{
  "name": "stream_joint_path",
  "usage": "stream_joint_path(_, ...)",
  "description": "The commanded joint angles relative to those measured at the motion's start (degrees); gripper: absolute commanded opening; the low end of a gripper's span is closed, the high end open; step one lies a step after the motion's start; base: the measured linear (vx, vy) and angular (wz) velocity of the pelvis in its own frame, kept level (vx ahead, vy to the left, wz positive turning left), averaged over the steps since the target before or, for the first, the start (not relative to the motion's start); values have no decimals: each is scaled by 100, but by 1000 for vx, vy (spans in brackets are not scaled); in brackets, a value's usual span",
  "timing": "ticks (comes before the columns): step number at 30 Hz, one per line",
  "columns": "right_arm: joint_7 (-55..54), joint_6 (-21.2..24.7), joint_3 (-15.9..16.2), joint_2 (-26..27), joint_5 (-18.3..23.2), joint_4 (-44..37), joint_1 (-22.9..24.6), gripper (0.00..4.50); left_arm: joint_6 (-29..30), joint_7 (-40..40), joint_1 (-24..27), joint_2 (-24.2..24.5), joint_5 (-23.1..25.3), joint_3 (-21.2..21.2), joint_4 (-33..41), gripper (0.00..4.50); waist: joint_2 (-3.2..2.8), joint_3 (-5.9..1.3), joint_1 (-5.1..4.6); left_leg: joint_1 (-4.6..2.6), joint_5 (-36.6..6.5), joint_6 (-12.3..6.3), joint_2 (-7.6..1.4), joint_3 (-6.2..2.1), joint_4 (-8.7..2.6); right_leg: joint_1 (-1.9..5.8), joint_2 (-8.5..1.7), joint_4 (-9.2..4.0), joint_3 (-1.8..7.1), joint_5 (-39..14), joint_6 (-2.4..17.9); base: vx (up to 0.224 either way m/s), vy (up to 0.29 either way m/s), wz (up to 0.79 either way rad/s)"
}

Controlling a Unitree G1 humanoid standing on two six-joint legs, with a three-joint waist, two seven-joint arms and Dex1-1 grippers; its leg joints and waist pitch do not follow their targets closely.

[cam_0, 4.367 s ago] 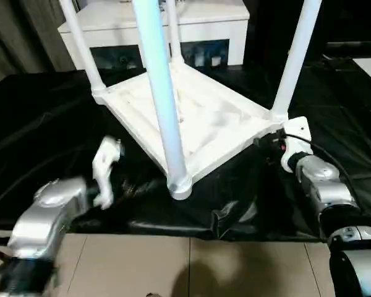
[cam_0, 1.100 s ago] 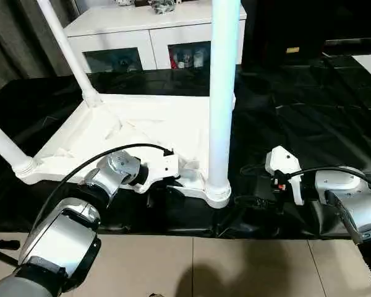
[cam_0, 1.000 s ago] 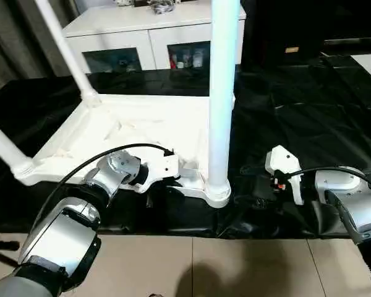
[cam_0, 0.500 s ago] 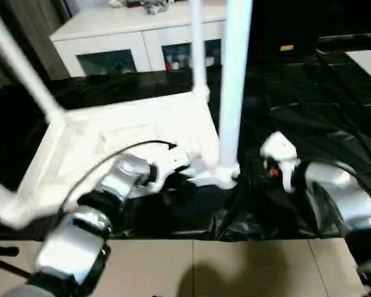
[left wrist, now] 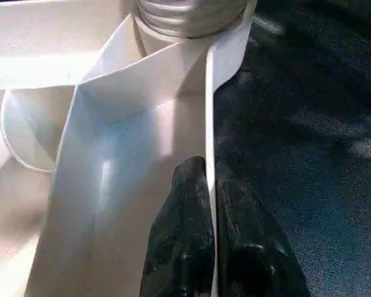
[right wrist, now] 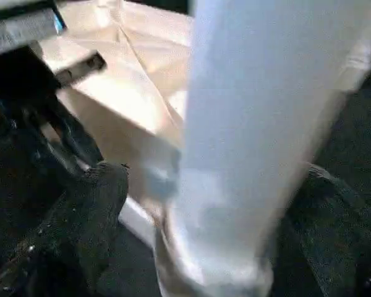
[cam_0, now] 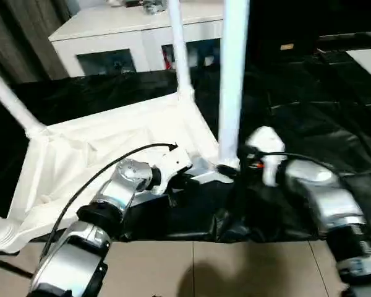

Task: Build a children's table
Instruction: Rotate table base, then rotate leg to tighten

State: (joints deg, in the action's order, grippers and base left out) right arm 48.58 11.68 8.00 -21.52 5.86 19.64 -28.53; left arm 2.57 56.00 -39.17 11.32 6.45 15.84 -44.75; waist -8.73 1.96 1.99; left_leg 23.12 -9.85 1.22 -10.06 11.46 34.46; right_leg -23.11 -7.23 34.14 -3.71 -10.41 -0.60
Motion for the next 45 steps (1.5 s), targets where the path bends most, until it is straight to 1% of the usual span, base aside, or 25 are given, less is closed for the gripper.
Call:
stream_joint_path(1,-54,-73,35,28,-43,91,-136,416,94,-2,239,-32,-121,12,-11,1,241,-394,21,-103,-997,-858,-245,-132,-373,249,-139,-358,108,-965,1347,0,0,0)
stream_joint_path(3,-69,-74,19,93,-66,263,-202,416,160,22,286,-3,-111,27,84,1,238,-405,29,-97,-840,-900,-233,-130,-355,255,-139,-331,103,-726,1386,0,0,0)
stream_joint_path(4,-96,-90,33,102,-111,348,-234,416,191,30,306,8,-108,32,127,1,253,-405,29,-93,-813,-917,-230,-129,-353,259,-138,-333,101,-697,1388,0,0,0)
stream_joint_path(6,-119,-97,56,95,-164,418,-259,416,209,31,319,19,-101,37,158,1,252,-403,32,-90,-802,-927,-219,-121,-341,261,-146,-338,97,-723,1396,0,0,0)
stream_joint_path(7,-129,-124,96,71,-220,481,-277,416,234,37,332,29,-97,36,194,1,272,-401,30,-84,-805,-926,-218,-120,-340,266,-147,-339,98,-741,1392,0,0,0)
stream_joint_path(8,-124,-123,114,55,-241,497,-279,416,239,37,334,35,-94,35,201,1,259,-398,33,-85,-821,-917,-221,-124,-345,269,-148,-337,97,-801,1378,0,0,0)
stream_joint_path(12,-63,-144,232,-67,-366,575,-284,416,292,39,361,70,-80,27,276,1,257,-397,29,-92,-856,-892,-226,-124,-345,268,-143,-340,98,-856,1362,0,0,0)
stream_joint_path(13,-22,-119,205,-97,-323,569,-271,416,312,39,379,91,-73,32,313,1,239,-400,30,-97,-839,-898,-223,-124,-339,267,-141,-339,101,-822,1364,0,0,0)
stream_joint_path(14,-10,-109,188,-101,-297,570,-269,416,320,40,385,97,-70,35,326,1,254,-401,26,-90,-822,-920,-222,-123,-335,276,-141,-335,99,-762,1373,0,0,0)
stream_joint_path(15,7,-94,159,-103,-255,569,-266,398,331,40,392,104,-67,39,343,0,258,-402,27,-90,-807,-930,-222,-122,-333,277,-140,-335,99,-744,1377,0,0,0)
stream_joint_path(17,8,-91,136,-102,-234,578,-266,388,343,47,397,109,-66,44,358,0,260,-407,26,-86,-739,-979,-217,-121,-322,278,-140,-326,95,-679,1396,0,0,0)
stream_joint_path(20,24,-103,125,-91,-242,597,-267,347,354,46,403,110,-66,48,374,0,252,-410,31,-90,-722,-1005,-220,-121,-314,275,-139,-327,92,-692,1408,0,0,0)
stream_joint_path(23,57,-140,90,-40,-208,687,-275,334,377,53,404,121,-66,53,390,0,251,-408,24,-90,-756,-992,-221,-121,-317,273,-133,-327,89,-717,1422,0,0,0)
stream_joint_path(25,97,-118,71,-28,-152,700,-259,311,390,61,410,130,-64,54,404,0,255,-414,27,-92,-731,-990,-219,-122,-312,278,-134,-320,90,-681,1429,0,0,0)
stream_joint_path(26,98,-118,70,-28,-151,700,-259,302,391,61,410,130,-64,54,404,0,230,-414,28,-91,-726,-995,-218,-125,-311,282,-137,-317,91,-663,1433,0,0,0)
stream_joint_path(27,151,-87,52,-34,-102,695,-232,295,406,70,423,142,-62,54,427,0,242,-416,26,-90,-704,-1008,-217,-122,-307,281,-132,-318,89,-623,1433,0,0,0)
stream_joint_path(29,202,-49,39,-34,-69,707,-212,281,411,85,429,159,-61,54,432,0,241,-418,30,-89,-691,-1020,-218,-123,-304,285,-134,-311,85,-592,1447,0,0,0)
stream_joint_path(34,257,-21,38,-31,-52,737,-183,271,412,104,438,190,-59,52,436,0,244,-422,33,-92,-660,-1035,-217,-121,-297,282,-133,-307,85,-571,1461,0,0,0)
stream_joint_path(35,261,3,66,-28,-85,777,-141,270,413,135,469,234,-58,53,463,0,257,-422,33,-90,-651,-1038,-217,-122,-298,284,-132,-302,84,-577,1464,0,0,0)
stream_joint_path(37,235,32,69,-13,-97,821,-123,270,416,164,490,270,-57,55,486,0,251,-422,31,-87,-641,-1042,-216,-124,-296,286,-134,-303,83,-593,1456,0,0,0)
stream_joint_path(39,151,54,52,12,-116,869,-122,270,426,170,495,293,-55,49,495,0,246,-419,24,-90,-675,-1026,-219,-125,-302,282,-132,-307,83,-638,1450,0,0,0)
stream_joint_path(42,-531,122,-52,249,-220,1097,-178,270,535,-24,457,273,-60,-42,482,0,240,-415,5,-92,-736,-963,-217,-125,-311,278,-129,-310,84,-683,1445,0,0,0)
stream_joint_path(43,-873,145,-102,388,-274,1178,-203,270,587,-160,411,226,-56,-87,436,0,227,-392,-30,-80,-820,-905,-212,-125,-331,258,-125,-319,91,-790,1436,0,0,0)
stream_joint_path(44,-1564,204,-221,693,-354,1324,-247,270,693,-459,301,116,-41,-175,315,0,228,-377,-76,-75,-992,-761,-201,-137,-363,271,-119,-338,82,-1003,1384,0,0,0)
stream_joint_path(45,-1812,233,-273,811,-367,1370,-260,270,732,-575,255,73,-32,-205,261,0,209,-369,-102,-85,-1112,-670,-202,-147,-386,266,-122,-350,84,-1134,1356,0,0,0)
